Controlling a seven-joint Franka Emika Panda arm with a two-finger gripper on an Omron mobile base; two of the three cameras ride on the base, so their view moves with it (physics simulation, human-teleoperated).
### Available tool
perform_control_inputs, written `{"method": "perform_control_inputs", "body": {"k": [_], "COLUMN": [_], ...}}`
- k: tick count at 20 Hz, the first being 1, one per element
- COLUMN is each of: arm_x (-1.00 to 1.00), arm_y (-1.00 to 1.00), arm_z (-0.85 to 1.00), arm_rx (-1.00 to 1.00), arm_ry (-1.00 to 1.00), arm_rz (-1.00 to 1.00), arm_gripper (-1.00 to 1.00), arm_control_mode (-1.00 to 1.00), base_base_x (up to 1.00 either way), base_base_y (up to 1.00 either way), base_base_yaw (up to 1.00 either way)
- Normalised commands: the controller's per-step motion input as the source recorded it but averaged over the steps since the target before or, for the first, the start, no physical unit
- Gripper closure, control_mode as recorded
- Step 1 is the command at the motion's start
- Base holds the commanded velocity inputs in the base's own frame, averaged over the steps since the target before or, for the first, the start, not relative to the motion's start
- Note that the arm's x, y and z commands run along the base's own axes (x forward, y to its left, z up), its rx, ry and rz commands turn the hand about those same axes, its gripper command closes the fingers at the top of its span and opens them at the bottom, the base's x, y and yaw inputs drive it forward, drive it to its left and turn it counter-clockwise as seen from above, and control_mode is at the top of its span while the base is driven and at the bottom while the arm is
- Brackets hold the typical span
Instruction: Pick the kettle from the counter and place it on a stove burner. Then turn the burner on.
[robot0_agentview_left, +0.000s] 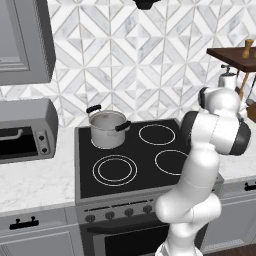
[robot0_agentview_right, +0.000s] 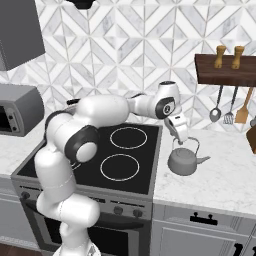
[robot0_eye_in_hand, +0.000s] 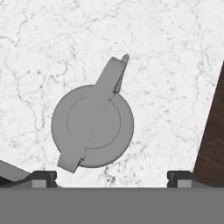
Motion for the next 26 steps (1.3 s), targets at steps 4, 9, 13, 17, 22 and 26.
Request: {"method": "perform_control_inputs", "body": {"k": [4,9,13,17,22,26], "arm_x": [0.13,0.14,0.14,0.07,0.12,0.12], "arm_y": [0.0,0.0,-0.01,-0.03,-0.02,-0.05], "arm_z": [-0.28,-0.01,0.0,-0.02,-0.19,-0.16], "arm_rx": [0.0,0.0,0.0,0.0,0.0,0.0], "arm_ry": [0.0,0.0,-0.01,0.0,0.0,0.0], "arm_rz": [0.0,0.0,-0.02,-0.02,-0.01,0.0], "arm_gripper": [-1.0,-1.0,-1.0,-1.0,-1.0,-1.0], "arm_control_mode": [-1.0,-1.0,-1.0,-1.0,-1.0,-1.0], "base_base_x": [0.0,0.0,0.0,0.0,0.0,0.0], "base_base_y": [0.0,0.0,0.0,0.0,0.0,0.0], "base_base_yaw": [0.0,0.0,0.0,0.0,0.0,0.0]}}
